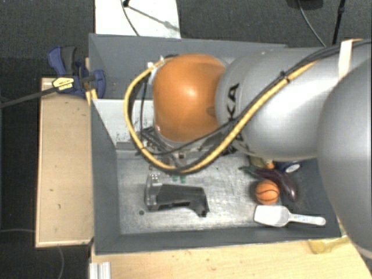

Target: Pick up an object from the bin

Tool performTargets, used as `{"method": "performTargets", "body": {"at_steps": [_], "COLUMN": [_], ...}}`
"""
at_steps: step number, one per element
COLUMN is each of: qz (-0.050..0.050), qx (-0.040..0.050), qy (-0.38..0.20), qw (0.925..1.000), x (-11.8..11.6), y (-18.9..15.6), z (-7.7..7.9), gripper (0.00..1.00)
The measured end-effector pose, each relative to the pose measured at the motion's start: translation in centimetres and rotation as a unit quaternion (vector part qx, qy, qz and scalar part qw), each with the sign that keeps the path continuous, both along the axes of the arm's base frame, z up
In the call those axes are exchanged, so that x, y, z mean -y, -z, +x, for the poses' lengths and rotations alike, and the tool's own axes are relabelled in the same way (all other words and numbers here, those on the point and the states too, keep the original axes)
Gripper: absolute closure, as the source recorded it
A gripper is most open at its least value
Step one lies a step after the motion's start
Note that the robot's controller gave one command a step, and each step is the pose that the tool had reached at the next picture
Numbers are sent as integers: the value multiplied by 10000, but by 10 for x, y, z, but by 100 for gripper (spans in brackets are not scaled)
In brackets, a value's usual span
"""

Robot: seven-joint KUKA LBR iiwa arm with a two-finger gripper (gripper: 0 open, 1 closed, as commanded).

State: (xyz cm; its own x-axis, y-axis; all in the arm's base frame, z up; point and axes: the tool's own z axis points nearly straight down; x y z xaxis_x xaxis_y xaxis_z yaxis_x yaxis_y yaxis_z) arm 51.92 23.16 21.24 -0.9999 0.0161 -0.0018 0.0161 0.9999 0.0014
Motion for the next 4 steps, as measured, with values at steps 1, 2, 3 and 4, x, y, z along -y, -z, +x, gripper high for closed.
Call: {"method": "performTargets", "body": {"at_steps": [1, 2, 3, 4], "qz": [0, 9, -1, 10], "qx": [0, 27, 23, -101], "qy": [7, -588, -2027, -1785], "qw": [10000, 9983, 9792, 9839], "x": [0, 14, 35, 54], "y": [0, 16, 74, 138], "z": [0, -15, -17, 13], "gripper": [0, 0, 0, 100]}}
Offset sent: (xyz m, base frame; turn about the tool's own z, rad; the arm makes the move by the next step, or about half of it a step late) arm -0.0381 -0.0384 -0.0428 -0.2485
